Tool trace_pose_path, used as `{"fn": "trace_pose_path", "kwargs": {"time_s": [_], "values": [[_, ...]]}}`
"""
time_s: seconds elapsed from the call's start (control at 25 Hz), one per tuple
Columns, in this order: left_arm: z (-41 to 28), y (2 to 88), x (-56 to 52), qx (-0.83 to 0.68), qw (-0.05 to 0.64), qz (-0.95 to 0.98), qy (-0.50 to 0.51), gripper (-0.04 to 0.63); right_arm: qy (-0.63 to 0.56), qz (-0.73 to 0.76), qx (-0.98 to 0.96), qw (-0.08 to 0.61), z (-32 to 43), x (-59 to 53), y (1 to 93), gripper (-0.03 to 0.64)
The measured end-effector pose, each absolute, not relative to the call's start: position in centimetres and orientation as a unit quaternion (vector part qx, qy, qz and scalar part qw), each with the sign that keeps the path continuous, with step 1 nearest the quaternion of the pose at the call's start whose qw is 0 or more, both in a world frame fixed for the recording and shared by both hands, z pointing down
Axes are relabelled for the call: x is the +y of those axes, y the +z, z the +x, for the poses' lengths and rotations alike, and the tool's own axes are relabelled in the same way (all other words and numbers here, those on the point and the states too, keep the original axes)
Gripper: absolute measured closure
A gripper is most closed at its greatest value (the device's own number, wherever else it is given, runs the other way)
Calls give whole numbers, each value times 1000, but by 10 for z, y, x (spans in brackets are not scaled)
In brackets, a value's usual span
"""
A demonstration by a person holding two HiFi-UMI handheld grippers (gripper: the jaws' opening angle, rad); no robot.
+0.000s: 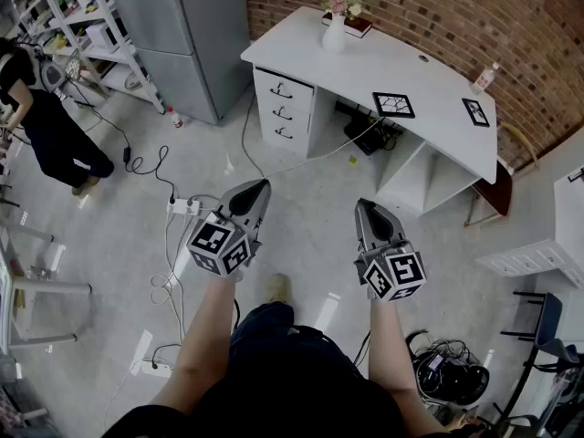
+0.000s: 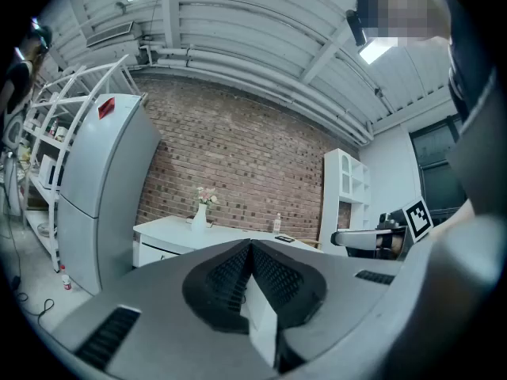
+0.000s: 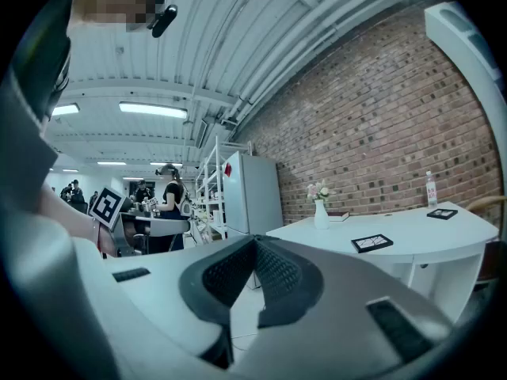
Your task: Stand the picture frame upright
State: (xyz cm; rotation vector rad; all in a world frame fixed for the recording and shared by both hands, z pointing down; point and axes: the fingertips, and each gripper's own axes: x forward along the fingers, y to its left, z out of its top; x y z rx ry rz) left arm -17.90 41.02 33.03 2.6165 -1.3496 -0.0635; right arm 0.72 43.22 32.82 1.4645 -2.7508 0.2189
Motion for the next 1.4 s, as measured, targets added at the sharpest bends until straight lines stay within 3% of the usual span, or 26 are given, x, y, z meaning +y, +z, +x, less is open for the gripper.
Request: {"fn": "trace_pose_path", "kwargs": {"time_s": [0.88,1.4], "values": [[-229,346,262,-430,101,897,-24,595,80,500,-862,7,-38,296,350,615],[-190,349,241,-401,111,909,-23,594,90,521,-849,-3,-12,275,355,614]]}}
